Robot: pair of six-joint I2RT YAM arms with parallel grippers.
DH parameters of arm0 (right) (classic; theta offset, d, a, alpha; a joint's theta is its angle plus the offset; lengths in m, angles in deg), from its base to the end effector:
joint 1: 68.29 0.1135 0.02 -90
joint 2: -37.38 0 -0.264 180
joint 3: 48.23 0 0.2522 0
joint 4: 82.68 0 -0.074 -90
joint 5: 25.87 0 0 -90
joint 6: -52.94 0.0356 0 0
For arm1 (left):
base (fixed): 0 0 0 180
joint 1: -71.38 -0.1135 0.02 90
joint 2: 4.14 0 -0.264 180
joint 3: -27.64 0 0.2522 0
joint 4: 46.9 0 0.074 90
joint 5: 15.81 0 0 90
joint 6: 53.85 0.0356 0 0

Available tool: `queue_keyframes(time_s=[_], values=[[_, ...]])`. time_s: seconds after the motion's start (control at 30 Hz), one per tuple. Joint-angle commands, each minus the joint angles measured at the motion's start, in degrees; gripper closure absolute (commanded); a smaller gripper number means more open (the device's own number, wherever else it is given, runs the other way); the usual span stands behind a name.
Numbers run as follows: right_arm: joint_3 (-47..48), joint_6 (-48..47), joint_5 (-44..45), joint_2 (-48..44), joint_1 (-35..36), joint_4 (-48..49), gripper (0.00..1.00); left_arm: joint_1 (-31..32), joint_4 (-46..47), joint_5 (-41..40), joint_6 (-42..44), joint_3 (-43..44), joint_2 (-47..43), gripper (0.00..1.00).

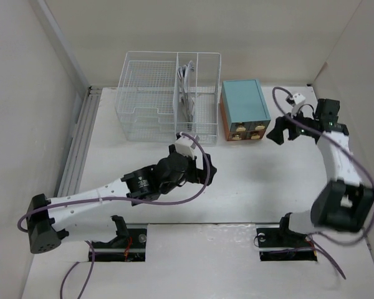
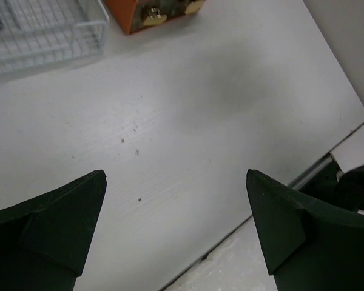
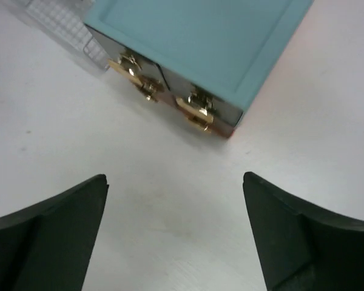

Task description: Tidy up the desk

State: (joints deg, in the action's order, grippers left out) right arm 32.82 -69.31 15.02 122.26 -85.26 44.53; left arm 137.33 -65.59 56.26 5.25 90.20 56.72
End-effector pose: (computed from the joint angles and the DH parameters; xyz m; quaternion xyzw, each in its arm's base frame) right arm 0.2963 -0.0623 0.2783 -0.2341 0.8476 0.2531 0.4033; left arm 0.1105 -0.2208 0.3200 0.1507 0.7850 -0.3565 0.4837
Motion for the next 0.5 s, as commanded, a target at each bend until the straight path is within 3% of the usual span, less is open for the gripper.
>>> queue_keyframes(time_s=[0.0, 0.03, 0.07, 0.17, 0.27, 0.37, 0.47], values=[[-5.7, 4.8, 19.2, -23.9, 6.8, 15.1, 0.00, -0.6, -0.2, -7.9, 6.5, 5.5, 0.6, 0.00], [-9.6, 9.3, 35.3, -29.5, 9.4, 22.5, 0.00, -1.2, -0.7, -8.4, 7.2, 6.2, 1.4, 0.00], [-12.8, 12.5, 42.0, -34.1, 14.9, 33.2, 0.00, -2.0, -0.7, -8.4, 7.9, 6.7, 1.4, 0.00], [-14.7, 15.1, 56.3, -42.7, 23.9, 35.7, 0.00, -6.4, -2.1, -8.4, 7.9, 7.6, 1.9, 0.00], [-11.7, 21.2, 59.3, -43.9, 26.9, 30.6, 0.00, -11.6, -1.3, -3.8, 8.4, 6.8, 1.2, 0.00], [-11.7, 23.9, 55.9, -46.0, 28.4, 25.1, 0.00, -14.0, 1.0, -0.3, 8.4, 4.2, -0.4, 0.00], [-14.1, 26.8, 54.9, -48.8, 28.9, 26.3, 0.00, -15.2, -0.1, 2.5, 10.3, 5.8, -0.2, 0.00]])
